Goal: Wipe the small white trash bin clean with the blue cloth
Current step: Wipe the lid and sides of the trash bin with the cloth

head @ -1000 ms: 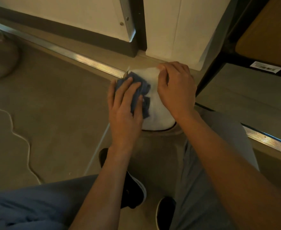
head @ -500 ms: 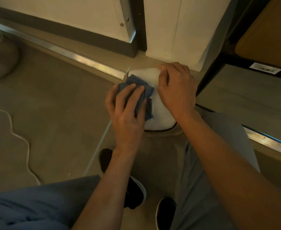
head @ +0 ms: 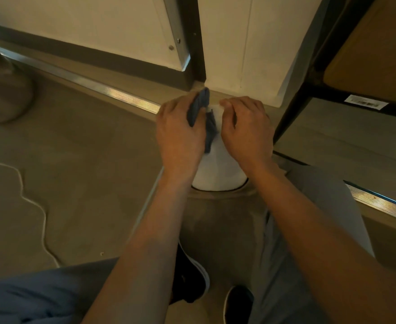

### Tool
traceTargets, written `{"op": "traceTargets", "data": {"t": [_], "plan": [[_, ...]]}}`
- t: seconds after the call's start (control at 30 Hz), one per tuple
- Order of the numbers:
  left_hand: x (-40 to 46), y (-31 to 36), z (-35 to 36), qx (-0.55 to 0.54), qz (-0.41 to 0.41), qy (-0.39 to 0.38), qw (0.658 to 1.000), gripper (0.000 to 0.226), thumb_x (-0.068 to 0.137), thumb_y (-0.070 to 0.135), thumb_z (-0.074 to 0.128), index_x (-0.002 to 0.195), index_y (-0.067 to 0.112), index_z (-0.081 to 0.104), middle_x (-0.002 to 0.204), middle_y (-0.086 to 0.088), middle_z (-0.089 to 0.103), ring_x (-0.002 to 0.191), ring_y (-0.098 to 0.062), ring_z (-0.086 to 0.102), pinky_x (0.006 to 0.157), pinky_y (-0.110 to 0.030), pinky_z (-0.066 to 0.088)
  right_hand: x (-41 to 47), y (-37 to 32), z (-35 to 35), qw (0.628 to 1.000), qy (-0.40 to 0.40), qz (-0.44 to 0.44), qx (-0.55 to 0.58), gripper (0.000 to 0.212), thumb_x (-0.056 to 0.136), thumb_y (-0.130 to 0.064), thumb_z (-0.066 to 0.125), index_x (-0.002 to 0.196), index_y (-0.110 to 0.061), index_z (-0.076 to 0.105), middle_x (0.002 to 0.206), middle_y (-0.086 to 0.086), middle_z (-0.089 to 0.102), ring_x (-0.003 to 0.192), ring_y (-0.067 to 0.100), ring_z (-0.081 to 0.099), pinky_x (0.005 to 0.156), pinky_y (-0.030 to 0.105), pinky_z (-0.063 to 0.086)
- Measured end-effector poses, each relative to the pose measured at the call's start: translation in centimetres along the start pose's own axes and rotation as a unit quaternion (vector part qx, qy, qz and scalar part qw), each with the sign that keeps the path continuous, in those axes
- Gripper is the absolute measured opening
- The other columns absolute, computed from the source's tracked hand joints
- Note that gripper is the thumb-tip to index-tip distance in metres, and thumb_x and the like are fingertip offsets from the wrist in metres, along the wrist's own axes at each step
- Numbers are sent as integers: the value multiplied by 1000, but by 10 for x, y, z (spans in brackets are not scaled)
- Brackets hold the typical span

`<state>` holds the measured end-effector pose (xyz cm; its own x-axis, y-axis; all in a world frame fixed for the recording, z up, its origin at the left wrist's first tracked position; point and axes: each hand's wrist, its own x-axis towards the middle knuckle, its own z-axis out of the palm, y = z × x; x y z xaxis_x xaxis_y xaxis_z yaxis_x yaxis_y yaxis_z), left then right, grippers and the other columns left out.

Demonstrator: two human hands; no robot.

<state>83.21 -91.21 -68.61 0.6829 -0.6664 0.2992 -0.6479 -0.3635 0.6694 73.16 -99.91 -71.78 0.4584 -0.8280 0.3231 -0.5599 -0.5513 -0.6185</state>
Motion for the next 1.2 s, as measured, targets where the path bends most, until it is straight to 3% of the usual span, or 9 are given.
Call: {"op": "traceTargets", "data": {"t": [0.2,0.33,0.47,0.63,0.73,0.87,0.97,1.07,1.2], "plan": [[-65,-11,-3,66,76,-14,995,39,99,28,62,135,13,62,145,-6,56,147,-29,35,124,-38,25,-1,1,0,1000,-9,-1,-14,38,100,-30,36,110,-16,70,109,3,70,105,19,60,88,33,49],[1,7,-6,44,18,-73,996,29,98,38,60,120,23,71,115,2,71,111,-16,63,96,-39,50,-1,2,2,1000,-6,-4,-5,35,100,-28,39,105,-14,71,104,4,71,100,19,61,85,36,51],[32,14,1,50,-29,-108,993,29,97,42,59,121,29,70,106,2,73,101,-17,65,80,-27,45,1,2,2,1000,5,-7,-10,36,102,-29,40,105,-13,72,104,5,72,99,20,63,85,31,47],[-44,-8,2,58,68,-33,995,39,99,32,62,136,21,61,143,1,59,144,-19,37,120,-39,33,-1,1,0,1000,-3,0,-6,35,98,-29,39,107,-16,70,106,3,70,103,20,60,85,35,49],[-60,-15,3,66,97,7,993,39,98,31,65,134,15,63,143,-3,59,143,-12,33,122,-41,31,-1,-1,0,1000,-4,3,-13,41,97,-32,35,111,-16,70,110,4,70,105,21,60,87,34,48],[11,6,0,53,7,-59,997,28,98,44,57,116,28,70,107,4,72,105,-14,64,90,-32,51,-1,0,1,1000,-6,0,-13,41,100,-33,35,106,-15,71,105,3,71,100,17,62,85,31,48],[50,8,5,77,-64,-146,984,24,98,46,56,111,33,71,96,4,71,91,-17,66,71,-28,44,-1,-1,2,1000,4,3,-20,37,101,-31,38,107,-15,71,105,2,71,101,16,61,84,29,48],[27,2,9,78,-9,-78,994,33,99,45,52,125,30,67,111,3,70,108,-18,63,90,-33,52,0,-2,2,1000,5,5,-10,36,100,-30,38,105,-15,71,104,2,71,99,16,62,84,30,49],[-68,-18,12,84,51,24,995,47,103,31,56,147,18,48,153,-5,48,150,-27,29,120,-45,33,-1,-2,1,1000,4,6,-7,36,99,-29,38,108,-16,70,107,3,71,103,18,61,87,31,49]]}}
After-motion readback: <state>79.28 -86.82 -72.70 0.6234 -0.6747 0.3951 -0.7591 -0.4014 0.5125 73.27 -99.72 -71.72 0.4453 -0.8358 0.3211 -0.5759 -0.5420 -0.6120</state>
